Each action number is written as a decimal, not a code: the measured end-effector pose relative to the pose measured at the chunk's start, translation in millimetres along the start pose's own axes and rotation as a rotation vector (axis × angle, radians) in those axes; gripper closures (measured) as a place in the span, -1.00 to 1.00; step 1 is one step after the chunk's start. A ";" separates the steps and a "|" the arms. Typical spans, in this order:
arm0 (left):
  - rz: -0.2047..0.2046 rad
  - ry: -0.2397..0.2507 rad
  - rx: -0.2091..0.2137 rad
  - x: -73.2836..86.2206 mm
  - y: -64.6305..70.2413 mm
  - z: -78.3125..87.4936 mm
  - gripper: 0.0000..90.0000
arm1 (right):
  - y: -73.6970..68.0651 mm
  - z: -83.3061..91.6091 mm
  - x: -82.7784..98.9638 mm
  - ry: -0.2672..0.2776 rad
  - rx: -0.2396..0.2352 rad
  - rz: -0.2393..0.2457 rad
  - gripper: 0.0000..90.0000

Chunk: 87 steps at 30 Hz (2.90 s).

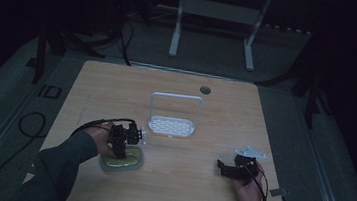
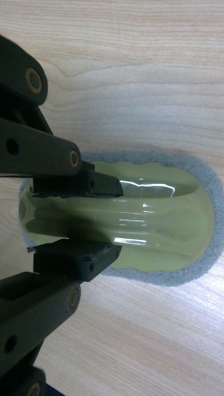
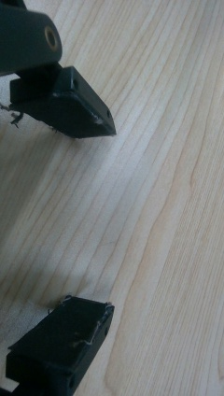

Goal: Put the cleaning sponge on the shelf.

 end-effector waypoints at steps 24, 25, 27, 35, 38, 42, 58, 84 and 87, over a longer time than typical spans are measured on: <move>-0.043 0.002 -0.086 -6.3 -4.7 8.8 0.59 | -0.1 -0.2 -0.2 -0.001 0.001 -0.001 -0.73; -0.045 0.007 -0.090 -8.6 -4.9 9.1 0.59 | -0.1 -0.2 -0.2 -0.001 0.001 -0.001 -0.73; -0.055 0.011 -0.105 -12.5 -6.0 10.4 0.59 | -0.1 -0.1 -0.1 -0.002 0.001 -0.002 -0.73; -0.065 0.036 -0.143 -23.3 -10.5 12.2 0.59 | -0.2 -0.1 -0.1 -0.002 0.001 -0.003 -0.73; -0.075 0.042 -0.156 -28.2 -12.5 13.7 0.59 | -0.2 -0.2 -0.2 -0.002 0.001 -0.003 -0.73; -0.093 0.057 -0.174 -34.5 -13.4 17.4 0.59 | -0.2 -0.1 -0.2 -0.003 0.001 -0.003 -0.73; -0.132 0.109 -0.202 -56.3 -17.1 25.4 0.59 | -0.3 -0.2 -0.2 -0.002 0.001 -0.004 -0.73; -0.199 0.166 -0.263 -90.2 -29.0 46.8 0.59 | -0.2 -0.3 -0.3 -0.002 0.001 -0.003 -0.73; -0.207 0.175 -0.265 -92.3 -30.5 47.8 0.59 | -0.2 -0.2 -0.3 -0.002 0.001 -0.003 -0.73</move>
Point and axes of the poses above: each handheld gripper's, and its own axes: z roughly backward along the jaws, x roughly out of its underside, y roughly to its right, the point moved 5 cm from there along -z, roughly forward along the jaws, and after that the axes turned 7 degrees about -z, right-handed, at the moved point
